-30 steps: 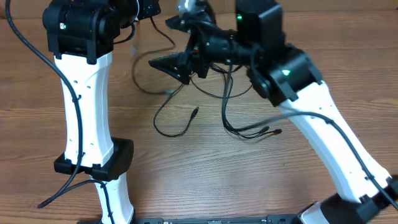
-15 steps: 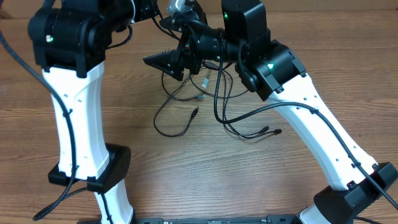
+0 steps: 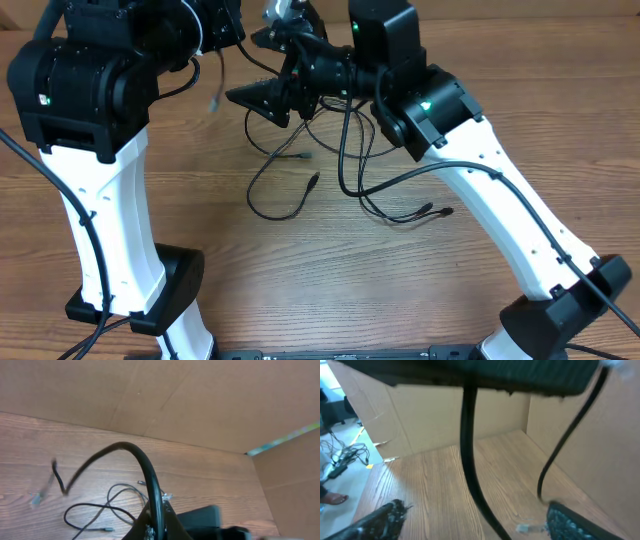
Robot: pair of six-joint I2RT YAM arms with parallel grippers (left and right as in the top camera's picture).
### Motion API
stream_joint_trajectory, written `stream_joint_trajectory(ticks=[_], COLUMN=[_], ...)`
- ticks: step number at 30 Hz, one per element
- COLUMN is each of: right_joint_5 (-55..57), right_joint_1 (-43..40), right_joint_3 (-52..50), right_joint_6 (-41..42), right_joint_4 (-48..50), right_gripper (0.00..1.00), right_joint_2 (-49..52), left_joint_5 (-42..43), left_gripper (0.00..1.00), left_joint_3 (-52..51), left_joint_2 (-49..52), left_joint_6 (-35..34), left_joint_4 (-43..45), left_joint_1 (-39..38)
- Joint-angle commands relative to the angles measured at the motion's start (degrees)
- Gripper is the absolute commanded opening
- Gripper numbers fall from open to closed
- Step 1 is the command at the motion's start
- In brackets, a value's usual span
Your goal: Untangle cables
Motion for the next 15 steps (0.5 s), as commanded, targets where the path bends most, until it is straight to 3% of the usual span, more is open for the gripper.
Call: stream_joint_trajectory(ticks=[1, 2, 3, 4, 7, 8, 10, 15], right_joint_5=[0.3, 0.3, 0.3, 0.3, 0.4, 1.2, 4.7, 15.7], right_joint_1=[1.0, 1.0, 1.0, 1.0, 0.9, 0.5, -0.8, -8.2], right_joint_3=[0.4, 0.4, 0.4, 0.4, 0.4, 0.4, 0.6, 2.3], right_joint_6=[0.4, 0.4, 0.4, 0.4, 0.5, 0.8, 2.2, 2.4], right_joint_4=[0.4, 0.6, 0.7, 0.7, 0.6, 0.6, 0.6, 0.7], right_gripper=[0.73, 0.56, 0.15, 0.04, 0.04, 0.04, 0.04, 0.04], right_joint_2=[0.9, 0.9, 0.9, 0.9, 0.9, 0.9, 0.3, -3.4], left_joint_5=[1.2, 1.1, 1.1, 1.1, 1.0, 1.0, -0.1, -0.8], left_gripper=[0.04, 0.04, 0.04, 0.04, 0.04, 0.23, 1.0, 1.0], left_joint_3=[0.9, 0.9, 0.9, 0.9, 0.9, 0.9, 0.9, 0.9], left_joint_2=[-1.7, -1.7, -1.7, -1.7, -1.7, -1.6, -1.6, -1.6], left_joint_6=[-1.0, -0.9, -0.9, -0.9, -0.2, 1.1, 4.1, 18.7], left_joint_4=[-0.3, -0.4, -0.6, -0.7, -0.9, -0.9, -1.0, -3.4], left_joint_1=[0.3, 0.3, 0.3, 0.3, 0.3, 0.3, 0.3, 0.1])
